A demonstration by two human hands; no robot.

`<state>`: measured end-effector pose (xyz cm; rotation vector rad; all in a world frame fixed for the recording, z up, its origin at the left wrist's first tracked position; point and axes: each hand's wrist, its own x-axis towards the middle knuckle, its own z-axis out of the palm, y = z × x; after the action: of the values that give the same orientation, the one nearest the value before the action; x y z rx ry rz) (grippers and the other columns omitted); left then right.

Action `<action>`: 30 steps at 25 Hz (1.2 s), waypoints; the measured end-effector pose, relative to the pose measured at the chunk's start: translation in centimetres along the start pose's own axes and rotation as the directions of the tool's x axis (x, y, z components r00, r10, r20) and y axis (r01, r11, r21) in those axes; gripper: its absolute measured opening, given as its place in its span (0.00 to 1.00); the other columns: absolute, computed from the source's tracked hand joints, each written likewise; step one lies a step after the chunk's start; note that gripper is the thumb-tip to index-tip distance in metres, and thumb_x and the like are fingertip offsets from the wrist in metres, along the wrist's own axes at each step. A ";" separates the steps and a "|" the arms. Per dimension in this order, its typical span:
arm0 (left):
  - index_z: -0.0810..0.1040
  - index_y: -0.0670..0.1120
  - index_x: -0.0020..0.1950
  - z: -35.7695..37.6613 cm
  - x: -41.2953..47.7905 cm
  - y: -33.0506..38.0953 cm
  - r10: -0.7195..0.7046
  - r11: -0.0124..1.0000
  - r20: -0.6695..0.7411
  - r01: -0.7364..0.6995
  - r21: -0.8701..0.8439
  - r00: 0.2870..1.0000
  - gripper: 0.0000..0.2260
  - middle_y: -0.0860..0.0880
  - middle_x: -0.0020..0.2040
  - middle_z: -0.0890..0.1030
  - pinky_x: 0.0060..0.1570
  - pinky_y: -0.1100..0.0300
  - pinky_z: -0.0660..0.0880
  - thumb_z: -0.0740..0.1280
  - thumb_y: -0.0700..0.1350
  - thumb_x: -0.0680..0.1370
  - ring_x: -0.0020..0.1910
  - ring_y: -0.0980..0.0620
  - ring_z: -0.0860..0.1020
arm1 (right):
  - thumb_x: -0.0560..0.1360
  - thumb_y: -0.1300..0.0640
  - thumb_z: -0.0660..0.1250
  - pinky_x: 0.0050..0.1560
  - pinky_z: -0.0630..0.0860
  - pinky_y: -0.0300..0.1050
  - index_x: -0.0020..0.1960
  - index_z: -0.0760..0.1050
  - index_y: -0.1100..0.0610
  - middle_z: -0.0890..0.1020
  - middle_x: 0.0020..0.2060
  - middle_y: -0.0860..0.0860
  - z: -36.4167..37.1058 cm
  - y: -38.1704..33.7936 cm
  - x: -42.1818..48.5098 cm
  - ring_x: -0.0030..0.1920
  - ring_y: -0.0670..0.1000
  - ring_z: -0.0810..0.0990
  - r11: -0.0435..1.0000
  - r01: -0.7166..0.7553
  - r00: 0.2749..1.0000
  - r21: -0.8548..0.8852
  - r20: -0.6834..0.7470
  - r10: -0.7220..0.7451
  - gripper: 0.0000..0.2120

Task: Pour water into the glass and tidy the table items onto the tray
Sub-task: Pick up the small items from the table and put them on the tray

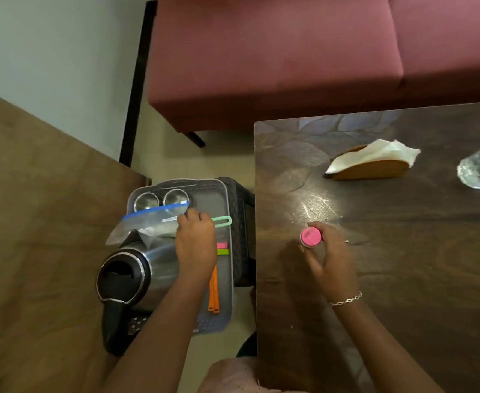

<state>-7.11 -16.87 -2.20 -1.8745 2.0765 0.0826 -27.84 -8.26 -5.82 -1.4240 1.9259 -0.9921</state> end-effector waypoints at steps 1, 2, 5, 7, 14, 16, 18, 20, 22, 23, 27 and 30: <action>0.80 0.41 0.34 0.2 0.9 -0.2 -0.009 0.999 0.033 0.008 0.042 0.999 0.12 0.44 0.34 0.80 0.24 0.62 0.73 0.76 0.34 0.54 0.34 0.46 0.79 | 0.68 0.64 0.69 0.50 0.66 0.34 0.55 0.74 0.60 0.77 0.49 0.49 0.5 -0.3 0.0 0.49 0.47 0.74 1.000 -0.005 1.000 -0.010 0.011 0.005 0.16; 0.81 0.42 0.36 0.6 1.6 -0.3 -0.017 0.997 0.089 0.011 0.073 0.996 0.09 0.45 0.36 0.81 0.26 0.62 0.75 0.75 0.35 0.58 0.36 0.47 0.79 | 0.68 0.64 0.70 0.50 0.67 0.36 0.56 0.74 0.60 0.78 0.50 0.50 1.0 -0.6 0.0 0.49 0.48 0.74 1.000 -0.006 1.000 -0.023 0.022 0.007 0.17; 0.82 0.43 0.38 1.8 3.2 0.1 0.031 0.988 0.139 -0.052 0.149 0.990 0.06 0.45 0.38 0.81 0.31 0.60 0.77 0.66 0.36 0.66 0.39 0.47 0.80 | 0.67 0.66 0.71 0.49 0.69 0.41 0.56 0.74 0.60 0.79 0.50 0.52 1.8 -1.1 0.1 0.50 0.49 0.75 0.999 -0.011 0.999 -0.036 0.045 0.012 0.18; 0.81 0.42 0.44 1.9 3.3 0.7 0.034 0.981 0.133 -0.058 0.185 0.991 0.07 0.44 0.43 0.80 0.36 0.59 0.78 0.67 0.37 0.69 0.45 0.45 0.79 | 0.67 0.66 0.71 0.49 0.70 0.43 0.56 0.74 0.59 0.80 0.51 0.52 2.1 -1.3 0.2 0.50 0.50 0.76 0.999 -0.011 0.999 -0.043 0.052 0.014 0.18; 0.69 0.38 0.62 -0.3 2.8 0.0 -0.117 0.979 0.100 0.132 -0.156 0.988 0.13 0.40 0.61 0.71 0.52 0.52 0.73 0.59 0.34 0.77 0.60 0.42 0.70 | 0.67 0.63 0.70 0.47 0.70 0.42 0.55 0.72 0.56 0.80 0.49 0.52 3.0 -1.6 0.0 0.49 0.50 0.76 0.998 0.035 0.996 -0.055 0.078 -0.031 0.17; 0.72 0.38 0.61 -0.6 3.8 -0.6 -0.246 0.902 0.105 0.267 -0.340 0.964 0.13 0.40 0.59 0.74 0.52 0.51 0.72 0.63 0.40 0.77 0.58 0.41 0.73 | 0.67 0.61 0.68 0.48 0.70 0.41 0.54 0.72 0.55 0.80 0.48 0.50 3.3 -1.8 0.0 0.48 0.50 0.77 0.999 0.023 0.996 -0.046 0.085 -0.019 0.16; 0.73 0.37 0.59 -0.4 5.2 -0.6 -0.299 0.854 0.173 0.344 -0.390 0.938 0.13 0.39 0.58 0.75 0.52 0.51 0.72 0.64 0.43 0.77 0.56 0.40 0.75 | 0.67 0.60 0.68 0.48 0.68 0.36 0.54 0.72 0.54 0.78 0.48 0.46 3.8 -2.0 -0.2 0.47 0.49 0.77 0.999 0.011 0.995 -0.036 0.095 -0.007 0.16; 0.73 0.37 0.59 0.6 6.3 -0.1 -0.297 0.876 0.227 0.359 -0.323 0.928 0.12 0.39 0.57 0.77 0.51 0.51 0.74 0.63 0.41 0.78 0.55 0.40 0.77 | 0.68 0.58 0.67 0.47 0.65 0.31 0.54 0.70 0.52 0.77 0.47 0.45 4.4 -2.4 -0.3 0.47 0.48 0.76 0.999 0.013 0.993 -0.030 0.118 -0.010 0.16; 0.74 0.37 0.60 1.8 7.0 0.6 -0.260 0.916 0.267 0.325 -0.234 0.928 0.11 0.38 0.57 0.78 0.52 0.53 0.74 0.59 0.37 0.79 0.56 0.41 0.77 | 0.67 0.58 0.67 0.47 0.63 0.29 0.54 0.69 0.50 0.79 0.47 0.47 4.9 -2.7 -0.3 0.47 0.44 0.75 0.999 0.014 0.990 -0.030 0.140 -0.010 0.16; 0.74 0.37 0.60 2.3 7.2 0.8 -0.230 0.938 0.290 0.290 -0.187 0.929 0.12 0.38 0.58 0.77 0.53 0.53 0.74 0.58 0.36 0.79 0.57 0.42 0.76 | 0.67 0.58 0.67 0.48 0.63 0.29 0.54 0.68 0.49 0.79 0.47 0.48 5.0 -2.8 -0.3 0.47 0.43 0.74 0.999 0.021 0.989 -0.032 0.144 -0.016 0.17; 0.74 0.37 0.61 3.9 8.2 0.7 -0.174 0.974 0.360 0.215 -0.077 0.917 0.13 0.38 0.60 0.77 0.54 0.55 0.74 0.59 0.34 0.78 0.60 0.43 0.75 | 0.69 0.53 0.64 0.47 0.64 0.29 0.55 0.66 0.46 0.78 0.49 0.46 5.2 -2.8 -1.0 0.48 0.44 0.74 0.999 0.017 0.984 -0.049 0.176 -0.008 0.16; 0.74 0.38 0.62 4.8 9.3 0.4 -0.168 0.979 0.385 0.198 -0.039 0.908 0.14 0.39 0.60 0.77 0.54 0.55 0.74 0.59 0.34 0.77 0.60 0.43 0.75 | 0.69 0.49 0.59 0.47 0.64 0.27 0.54 0.66 0.45 0.74 0.47 0.41 5.1 -2.6 -1.3 0.47 0.41 0.72 0.999 0.022 0.982 -0.049 0.188 -0.012 0.14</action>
<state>-7.16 -24.38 -9.42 -1.9081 1.6512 0.4502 -21.98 -8.66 -6.67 -1.5084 1.8155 -0.7901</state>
